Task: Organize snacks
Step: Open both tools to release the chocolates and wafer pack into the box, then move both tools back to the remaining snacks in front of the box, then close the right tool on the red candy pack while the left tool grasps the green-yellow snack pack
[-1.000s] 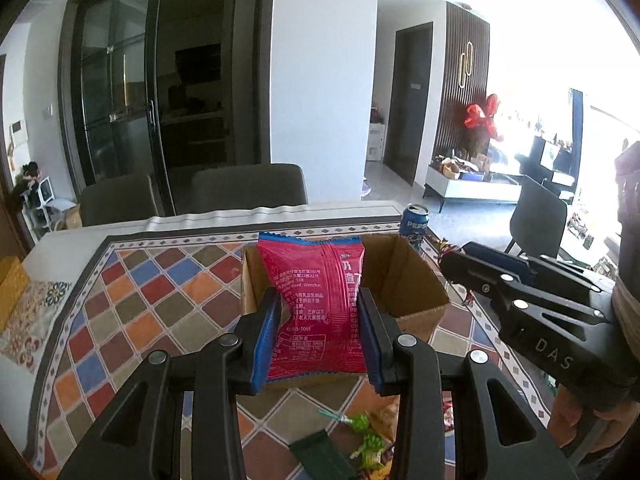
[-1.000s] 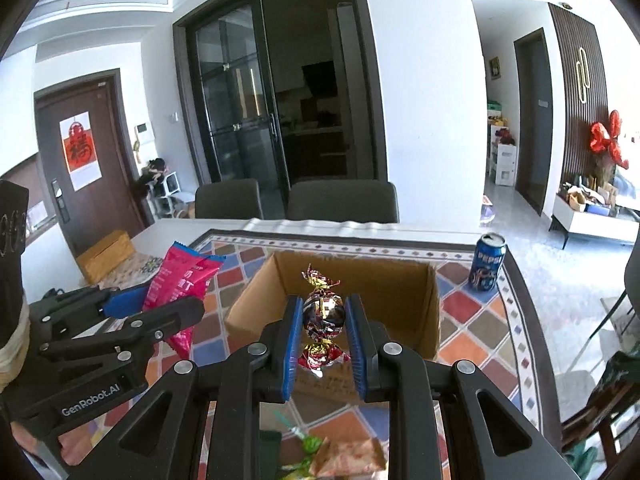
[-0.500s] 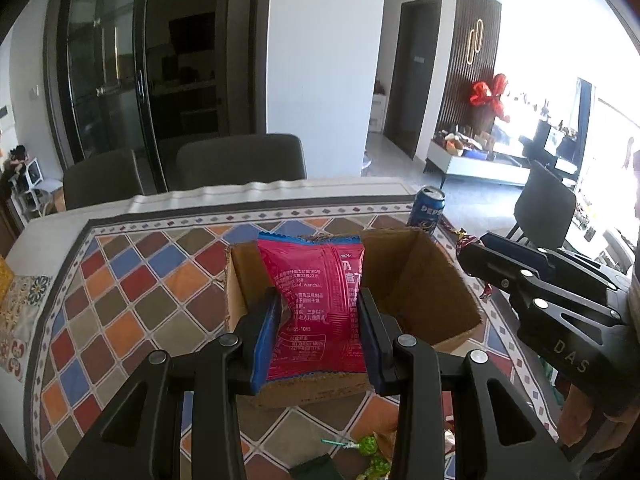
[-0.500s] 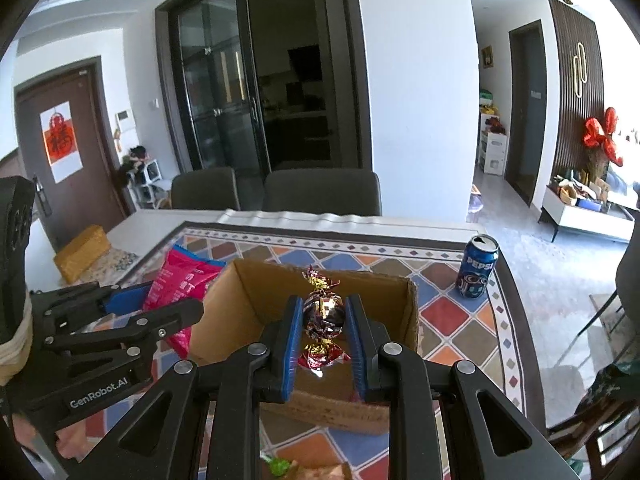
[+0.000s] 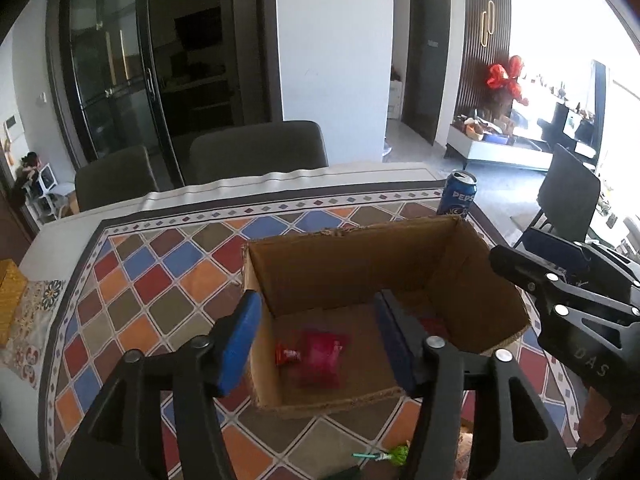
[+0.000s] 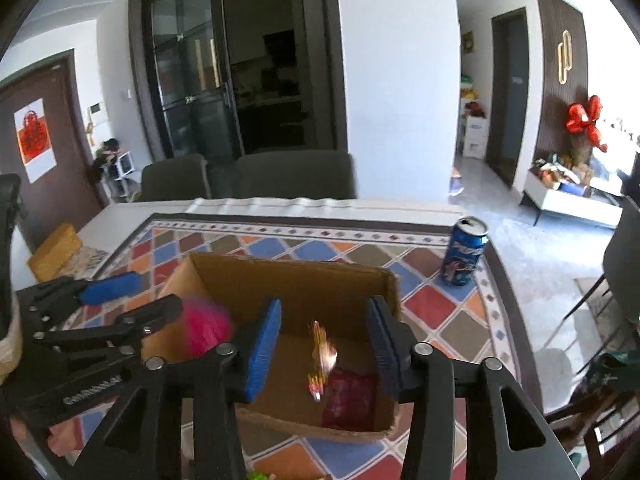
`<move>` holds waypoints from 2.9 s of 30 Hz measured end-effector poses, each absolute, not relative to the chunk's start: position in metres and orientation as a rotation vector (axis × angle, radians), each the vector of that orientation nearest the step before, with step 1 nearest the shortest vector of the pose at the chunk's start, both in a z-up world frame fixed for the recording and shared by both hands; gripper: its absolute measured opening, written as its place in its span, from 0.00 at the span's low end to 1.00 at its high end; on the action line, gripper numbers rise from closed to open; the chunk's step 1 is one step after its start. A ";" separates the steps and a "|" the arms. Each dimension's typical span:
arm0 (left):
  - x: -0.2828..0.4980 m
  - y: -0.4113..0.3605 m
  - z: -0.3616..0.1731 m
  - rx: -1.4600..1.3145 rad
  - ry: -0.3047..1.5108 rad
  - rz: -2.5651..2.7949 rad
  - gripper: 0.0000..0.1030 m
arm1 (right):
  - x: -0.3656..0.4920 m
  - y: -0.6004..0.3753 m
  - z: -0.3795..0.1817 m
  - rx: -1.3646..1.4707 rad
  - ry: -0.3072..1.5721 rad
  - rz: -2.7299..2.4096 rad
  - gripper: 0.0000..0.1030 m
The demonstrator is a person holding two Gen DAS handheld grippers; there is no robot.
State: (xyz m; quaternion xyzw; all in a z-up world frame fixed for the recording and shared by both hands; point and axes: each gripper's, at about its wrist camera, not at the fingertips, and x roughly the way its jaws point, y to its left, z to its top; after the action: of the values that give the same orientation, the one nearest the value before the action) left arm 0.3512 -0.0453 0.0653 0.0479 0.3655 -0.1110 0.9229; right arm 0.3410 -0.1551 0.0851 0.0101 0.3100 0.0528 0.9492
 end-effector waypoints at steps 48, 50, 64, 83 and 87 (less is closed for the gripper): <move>0.218 -0.077 0.008 0.086 0.865 -0.337 0.62 | 0.222 -0.202 0.011 0.134 0.768 0.077 0.45; 0.217 -0.078 0.001 0.085 0.882 -0.342 0.62 | 0.220 -0.205 0.003 0.143 0.788 0.071 0.45; 0.208 -0.086 -0.050 0.098 1.009 -0.361 0.61 | 0.202 -0.208 -0.048 0.168 0.925 0.054 0.45; 0.219 -0.088 -0.093 0.086 1.106 -0.388 0.46 | 0.205 -0.201 -0.089 0.187 1.033 0.066 0.44; 0.222 -0.089 -0.096 0.093 1.106 -0.388 0.43 | 0.208 -0.200 -0.093 0.189 1.040 0.066 0.44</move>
State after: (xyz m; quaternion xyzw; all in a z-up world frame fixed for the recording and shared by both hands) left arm 0.2222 -0.0892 -0.0957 0.0437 0.5218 -0.1832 0.8320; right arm 0.2084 -0.2002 -0.0927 0.0901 0.4961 0.0315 0.8630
